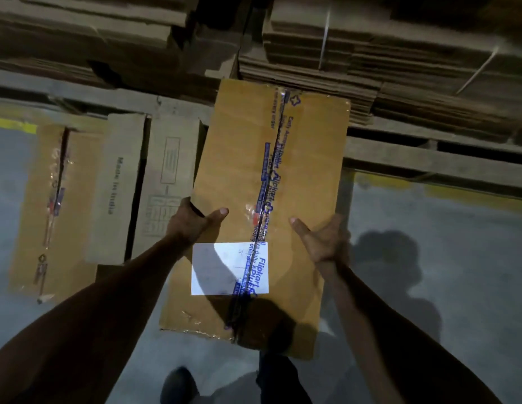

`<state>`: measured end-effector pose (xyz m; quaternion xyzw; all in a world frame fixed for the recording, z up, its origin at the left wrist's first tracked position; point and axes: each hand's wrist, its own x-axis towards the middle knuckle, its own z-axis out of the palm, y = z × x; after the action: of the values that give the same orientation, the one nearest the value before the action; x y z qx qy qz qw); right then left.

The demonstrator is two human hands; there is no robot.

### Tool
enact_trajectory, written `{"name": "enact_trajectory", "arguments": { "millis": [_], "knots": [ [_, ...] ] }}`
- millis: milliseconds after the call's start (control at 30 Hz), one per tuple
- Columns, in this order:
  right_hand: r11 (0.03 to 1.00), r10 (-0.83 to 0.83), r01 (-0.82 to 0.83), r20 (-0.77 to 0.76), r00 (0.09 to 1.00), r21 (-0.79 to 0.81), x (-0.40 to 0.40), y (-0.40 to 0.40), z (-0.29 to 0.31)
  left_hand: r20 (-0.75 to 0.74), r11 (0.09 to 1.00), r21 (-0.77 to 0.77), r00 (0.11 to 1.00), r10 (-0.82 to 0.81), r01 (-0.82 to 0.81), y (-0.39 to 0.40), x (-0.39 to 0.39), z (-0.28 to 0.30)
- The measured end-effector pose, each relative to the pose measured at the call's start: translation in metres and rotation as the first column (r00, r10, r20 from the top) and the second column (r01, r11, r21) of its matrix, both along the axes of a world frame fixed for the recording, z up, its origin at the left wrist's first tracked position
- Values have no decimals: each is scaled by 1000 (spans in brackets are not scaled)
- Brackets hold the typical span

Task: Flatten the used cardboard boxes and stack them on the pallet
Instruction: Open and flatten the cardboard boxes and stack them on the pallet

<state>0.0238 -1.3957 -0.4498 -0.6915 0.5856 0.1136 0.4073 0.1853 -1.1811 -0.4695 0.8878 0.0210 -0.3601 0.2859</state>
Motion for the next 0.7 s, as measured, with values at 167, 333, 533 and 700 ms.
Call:
{"name": "enact_trajectory", "arguments": {
  "millis": [167, 333, 533, 700],
  "knots": [
    [989, -141, 148, 176, 974, -28, -3, 6, -22, -59, 982, -139, 991, 117, -124, 4, 0, -10],
    [996, -49, 58, 137, 989, -61, -11, 10, -12, -76, 969, -150, 979, 189, -199, 0, -11, 3],
    [990, 24, -4, 142, 990, -141, -41, 37, 47, 44, 967, -56, 967, 250, -247, 41, -57, 43],
    [988, 102, -67, 254, 962, -142, -90, 88, 106, 149, 979, 5, 969, 199, -202, 97, -112, 115]
  ]
}}
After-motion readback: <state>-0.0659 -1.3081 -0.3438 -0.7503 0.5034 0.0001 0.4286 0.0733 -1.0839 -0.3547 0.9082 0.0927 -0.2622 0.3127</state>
